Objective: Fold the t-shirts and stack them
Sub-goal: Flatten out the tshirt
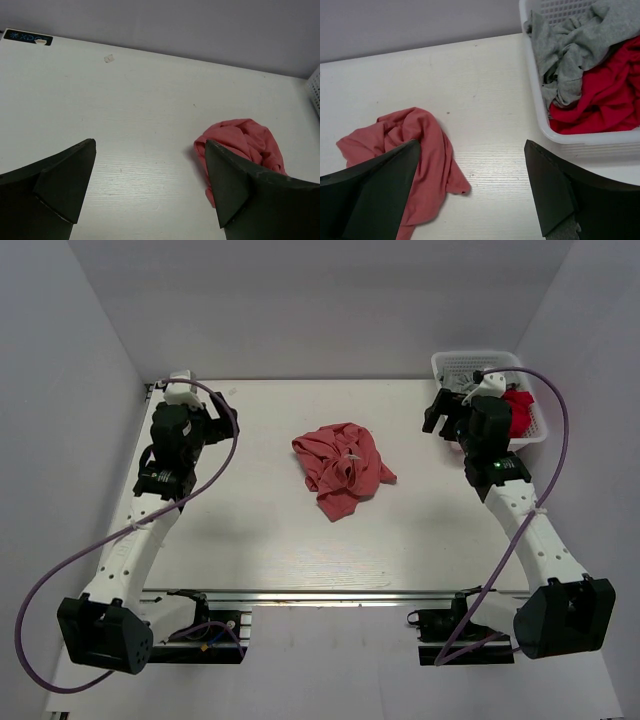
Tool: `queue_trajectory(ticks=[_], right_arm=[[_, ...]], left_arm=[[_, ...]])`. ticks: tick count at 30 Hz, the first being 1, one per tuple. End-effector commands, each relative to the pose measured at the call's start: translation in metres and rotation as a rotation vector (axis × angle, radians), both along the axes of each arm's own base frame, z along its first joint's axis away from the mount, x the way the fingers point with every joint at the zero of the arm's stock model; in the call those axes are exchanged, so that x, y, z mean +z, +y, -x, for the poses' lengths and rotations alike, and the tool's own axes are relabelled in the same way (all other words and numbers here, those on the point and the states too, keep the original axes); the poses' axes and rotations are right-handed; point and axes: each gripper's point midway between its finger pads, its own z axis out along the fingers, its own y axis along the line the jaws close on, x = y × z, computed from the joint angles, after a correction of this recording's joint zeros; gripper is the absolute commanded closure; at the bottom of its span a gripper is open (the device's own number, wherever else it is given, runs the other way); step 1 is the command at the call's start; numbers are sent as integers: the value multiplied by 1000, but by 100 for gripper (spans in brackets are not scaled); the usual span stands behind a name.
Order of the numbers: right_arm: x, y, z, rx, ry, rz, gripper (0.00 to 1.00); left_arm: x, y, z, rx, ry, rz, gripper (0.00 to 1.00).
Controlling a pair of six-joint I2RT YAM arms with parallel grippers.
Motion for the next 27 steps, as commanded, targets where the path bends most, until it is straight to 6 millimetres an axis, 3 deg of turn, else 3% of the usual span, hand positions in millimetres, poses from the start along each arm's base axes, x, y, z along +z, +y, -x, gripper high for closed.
queue_trajectory(ticks=[1,5,7,8,10,11,13,14,19,20,22,23,25,26,27], right_arm=[[22,10,6,89,-56,8,10],[18,21,9,155,-36,27,10],[13,24,7,178,-16,35,10],[5,25,4,176,9,28,10],[8,34,3,229,21,42,10],[-8,36,2,242,101,45,10],[-19,48,-3,315,177,56,10],[-26,53,0,341,215,54,10],[-57,103,6,528,315,15,10],[-71,111,4,549,353,9,12],[-77,136,14,634,389,-18,16],[-92,149,16,662,435,-21,18],[-98,164,21,703,463,-21,20],[-115,173,27,726,513,-6,20],[-119,173,26,717,524,4,20]], left_arm=[[5,-15,5,-104,1,-11,0],[-13,-38,-2,-217,58,-32,0],[-33,-55,-8,-302,114,-15,0],[-39,-73,-5,-401,126,-5,0],[-55,-91,-4,-498,162,6,0],[-70,-107,-3,-576,194,14,0],[-81,-131,2,-657,217,23,0],[-99,-141,4,-689,256,28,0],[-145,-190,27,-840,371,-48,0],[-148,-198,33,-878,377,-51,0],[-162,-214,45,-934,406,-65,0],[-168,-218,50,-947,428,-68,0],[-185,-229,60,-979,468,-76,0],[-190,-232,63,-987,481,-79,0],[-197,-234,65,-987,495,-86,0]])
